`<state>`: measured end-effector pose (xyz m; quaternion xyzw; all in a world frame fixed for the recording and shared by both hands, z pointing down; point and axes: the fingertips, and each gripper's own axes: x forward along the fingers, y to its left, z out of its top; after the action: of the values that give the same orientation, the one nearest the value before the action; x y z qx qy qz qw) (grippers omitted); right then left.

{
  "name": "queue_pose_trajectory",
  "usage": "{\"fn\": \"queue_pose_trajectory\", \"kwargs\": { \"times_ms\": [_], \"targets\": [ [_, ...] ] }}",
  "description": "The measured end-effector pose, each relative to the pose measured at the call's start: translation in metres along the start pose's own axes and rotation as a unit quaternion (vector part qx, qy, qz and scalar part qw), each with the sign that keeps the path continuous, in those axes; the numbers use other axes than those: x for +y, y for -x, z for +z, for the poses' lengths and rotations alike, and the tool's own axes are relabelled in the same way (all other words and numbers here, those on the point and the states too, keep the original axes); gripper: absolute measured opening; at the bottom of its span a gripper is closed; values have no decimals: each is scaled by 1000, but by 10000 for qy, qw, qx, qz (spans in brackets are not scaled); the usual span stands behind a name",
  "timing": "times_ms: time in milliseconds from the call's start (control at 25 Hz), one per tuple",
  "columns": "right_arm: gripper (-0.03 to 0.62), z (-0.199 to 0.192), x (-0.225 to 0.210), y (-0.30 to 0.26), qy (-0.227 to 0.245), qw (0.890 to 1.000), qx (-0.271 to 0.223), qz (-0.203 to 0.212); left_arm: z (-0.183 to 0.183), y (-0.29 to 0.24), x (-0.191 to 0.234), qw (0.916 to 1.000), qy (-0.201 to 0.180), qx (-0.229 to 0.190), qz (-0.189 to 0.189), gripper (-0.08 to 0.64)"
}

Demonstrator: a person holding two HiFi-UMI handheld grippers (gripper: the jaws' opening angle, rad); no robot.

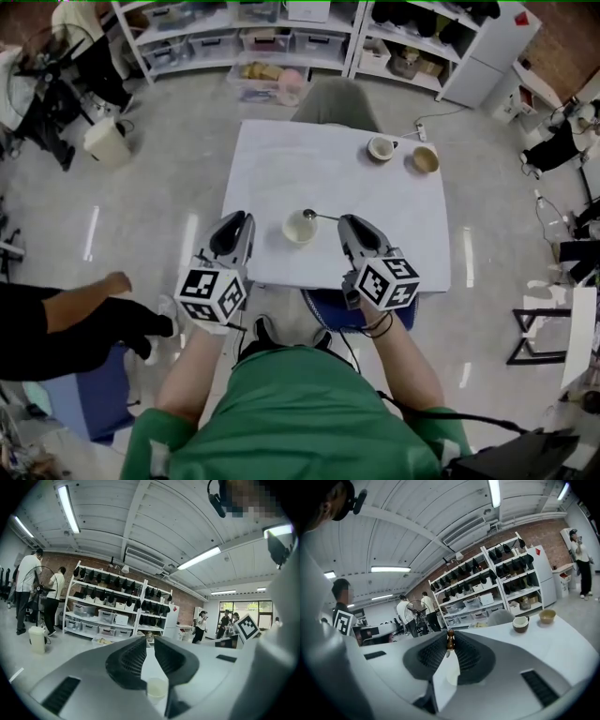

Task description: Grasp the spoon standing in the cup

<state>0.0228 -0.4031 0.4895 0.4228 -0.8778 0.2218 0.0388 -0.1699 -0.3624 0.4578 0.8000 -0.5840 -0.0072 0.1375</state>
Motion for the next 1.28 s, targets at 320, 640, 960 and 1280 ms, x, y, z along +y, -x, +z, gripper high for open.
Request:
{"fn": "queue_pose_trajectory", "kwargs": {
  "times_ms": [320, 640, 960, 1280],
  "targets": [
    [64, 60, 26, 32, 841, 9945, -622, -46, 28, -2, -17, 9994, -135, -236, -209, 66],
    [64, 109, 39, 70, 1159, 9856, -1225, -141, 48, -1, -35, 9977, -223, -464, -433, 66],
    [66, 116, 45, 92, 1271, 9815, -1425, -163, 60, 3, -48, 9960, -235, -604, -616, 66],
    [66, 117, 56, 101, 1501, 9770, -1511, -117, 59, 9, -49, 9961, -180, -569, -648, 66]
  ]
}}
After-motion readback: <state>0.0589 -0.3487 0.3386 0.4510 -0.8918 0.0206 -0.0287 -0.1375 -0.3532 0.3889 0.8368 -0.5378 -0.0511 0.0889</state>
